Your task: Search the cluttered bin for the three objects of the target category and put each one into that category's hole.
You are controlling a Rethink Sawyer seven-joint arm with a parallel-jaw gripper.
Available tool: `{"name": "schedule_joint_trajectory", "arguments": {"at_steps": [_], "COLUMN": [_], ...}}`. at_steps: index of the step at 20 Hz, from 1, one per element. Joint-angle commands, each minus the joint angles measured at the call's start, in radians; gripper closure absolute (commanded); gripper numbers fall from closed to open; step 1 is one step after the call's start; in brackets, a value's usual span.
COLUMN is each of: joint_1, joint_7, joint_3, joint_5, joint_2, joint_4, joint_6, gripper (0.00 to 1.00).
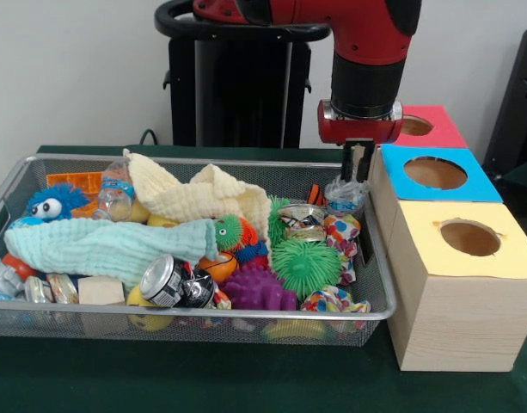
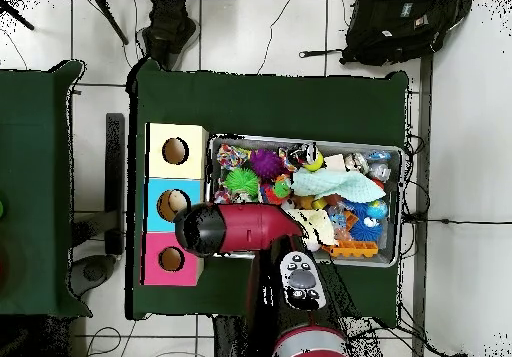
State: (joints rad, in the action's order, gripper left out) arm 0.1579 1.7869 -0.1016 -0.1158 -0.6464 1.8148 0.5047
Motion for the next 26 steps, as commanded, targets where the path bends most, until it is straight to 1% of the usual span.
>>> {"name": "schedule_joint_trajectory", "arguments": {"at_steps": [1, 9, 14, 26], "joint_1": [0.015, 0.028, 0.028, -0.012], "joint_7": [0.116, 0.106, 0.107, 0.141], "joint_3": [-0.073, -0.070, -0.063, -0.031], "joint_5": [0.016, 0.008, 0.011, 0.039], "joint_2": [-0.004, 0.000, -0.010, -0.054], "joint_4": [0.059, 0.064, 0.072, 0.059], "joint_6": [-0.084, -0.102, -0.090, 0.000], "gripper": [1.00, 1.00, 1.00, 1.00]}}
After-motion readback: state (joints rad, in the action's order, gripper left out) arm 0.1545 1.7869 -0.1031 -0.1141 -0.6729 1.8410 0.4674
